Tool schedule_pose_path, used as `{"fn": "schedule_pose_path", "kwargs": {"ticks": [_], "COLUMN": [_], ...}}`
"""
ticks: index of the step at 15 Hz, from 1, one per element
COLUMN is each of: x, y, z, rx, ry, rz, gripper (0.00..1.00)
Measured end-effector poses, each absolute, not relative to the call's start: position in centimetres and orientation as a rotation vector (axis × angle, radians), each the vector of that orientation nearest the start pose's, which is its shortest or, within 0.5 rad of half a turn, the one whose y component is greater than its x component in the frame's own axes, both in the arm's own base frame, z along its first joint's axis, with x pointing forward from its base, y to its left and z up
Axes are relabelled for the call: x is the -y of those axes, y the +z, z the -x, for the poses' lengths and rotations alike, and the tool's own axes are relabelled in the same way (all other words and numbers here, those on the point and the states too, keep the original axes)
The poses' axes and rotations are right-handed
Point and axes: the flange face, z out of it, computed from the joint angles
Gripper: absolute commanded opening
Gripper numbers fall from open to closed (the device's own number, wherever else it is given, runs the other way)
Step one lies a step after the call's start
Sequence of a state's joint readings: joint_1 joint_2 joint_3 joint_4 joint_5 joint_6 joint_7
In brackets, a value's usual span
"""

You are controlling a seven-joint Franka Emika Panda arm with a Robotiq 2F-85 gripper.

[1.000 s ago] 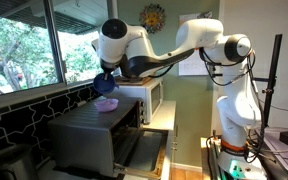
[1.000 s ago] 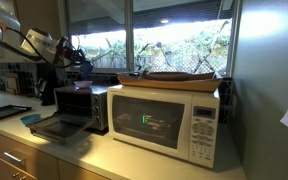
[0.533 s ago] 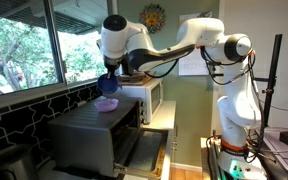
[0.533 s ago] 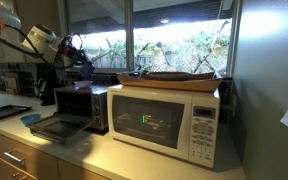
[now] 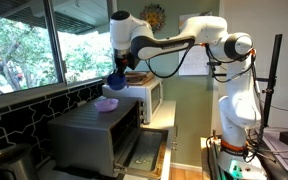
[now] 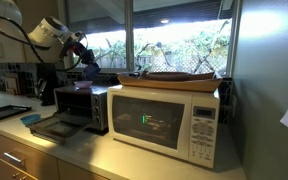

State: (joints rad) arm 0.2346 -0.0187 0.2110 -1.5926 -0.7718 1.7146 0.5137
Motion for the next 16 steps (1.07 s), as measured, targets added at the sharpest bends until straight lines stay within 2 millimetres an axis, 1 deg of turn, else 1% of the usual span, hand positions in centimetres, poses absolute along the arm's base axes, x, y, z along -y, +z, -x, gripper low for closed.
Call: {"fn": "schedule_pose_path", "kwargs": {"ticks": [4, 6, 7, 9, 13, 14, 16], "x": [-15.0, -13.6, -13.0, -12.0, -11.8, -11.8, -11.8], "y": [66.1, 65.7, 65.5, 65.0, 64.8, 64.8, 64.8], "z": [-53.0, -52.7, -52.6, -52.3, -52.2, -52.2, -52.2], "rx": [0.212, 0.311, 0.358, 0.439, 0.467, 0.468, 0.468], "ry": [0.558, 0.530, 0.516, 0.477, 0.471, 0.471, 0.472], "rz": [-2.567, -2.612, -2.632, -2.624, -2.621, -2.621, -2.620], "gripper": [0.01, 0.01, 0.06, 0.06, 0.06, 0.01, 0.01]}}
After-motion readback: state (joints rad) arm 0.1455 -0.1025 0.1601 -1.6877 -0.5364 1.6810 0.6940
